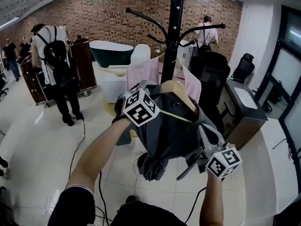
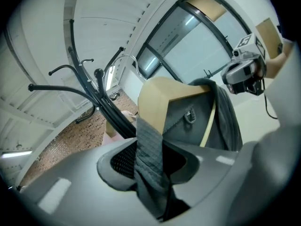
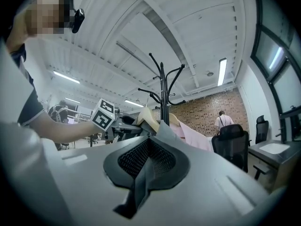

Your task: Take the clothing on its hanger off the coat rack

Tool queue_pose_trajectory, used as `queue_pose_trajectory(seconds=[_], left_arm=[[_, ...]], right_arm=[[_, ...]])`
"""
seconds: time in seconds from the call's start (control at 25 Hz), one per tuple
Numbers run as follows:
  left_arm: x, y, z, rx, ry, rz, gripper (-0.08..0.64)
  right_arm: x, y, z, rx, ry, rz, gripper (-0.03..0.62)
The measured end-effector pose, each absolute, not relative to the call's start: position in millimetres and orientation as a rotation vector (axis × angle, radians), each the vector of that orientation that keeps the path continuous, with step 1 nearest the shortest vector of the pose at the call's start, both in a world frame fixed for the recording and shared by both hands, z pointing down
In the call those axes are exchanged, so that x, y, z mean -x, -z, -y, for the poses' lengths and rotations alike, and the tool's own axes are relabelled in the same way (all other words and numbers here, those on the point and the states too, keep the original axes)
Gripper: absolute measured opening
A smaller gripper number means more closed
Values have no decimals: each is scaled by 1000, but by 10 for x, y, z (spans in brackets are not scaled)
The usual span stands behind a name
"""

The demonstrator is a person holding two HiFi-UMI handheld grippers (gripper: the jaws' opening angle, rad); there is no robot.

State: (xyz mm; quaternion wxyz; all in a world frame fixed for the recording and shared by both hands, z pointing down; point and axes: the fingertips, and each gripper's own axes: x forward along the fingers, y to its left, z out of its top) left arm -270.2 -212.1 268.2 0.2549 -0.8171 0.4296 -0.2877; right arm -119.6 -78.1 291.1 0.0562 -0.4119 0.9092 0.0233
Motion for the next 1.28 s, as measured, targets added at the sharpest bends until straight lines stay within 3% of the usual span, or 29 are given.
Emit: queue_pose_trajectory(seconds=[0.76, 1.28], left_arm=[[377, -2584, 2325, 2321, 687, -995, 127], [-1158, -2501, 3291, 2378, 609, -797, 127]], right_arm=[[-894, -3075, 396, 1584, -59, -2585, 0], [-2049, -3102, 1005, 1835, -73, -2434, 0]])
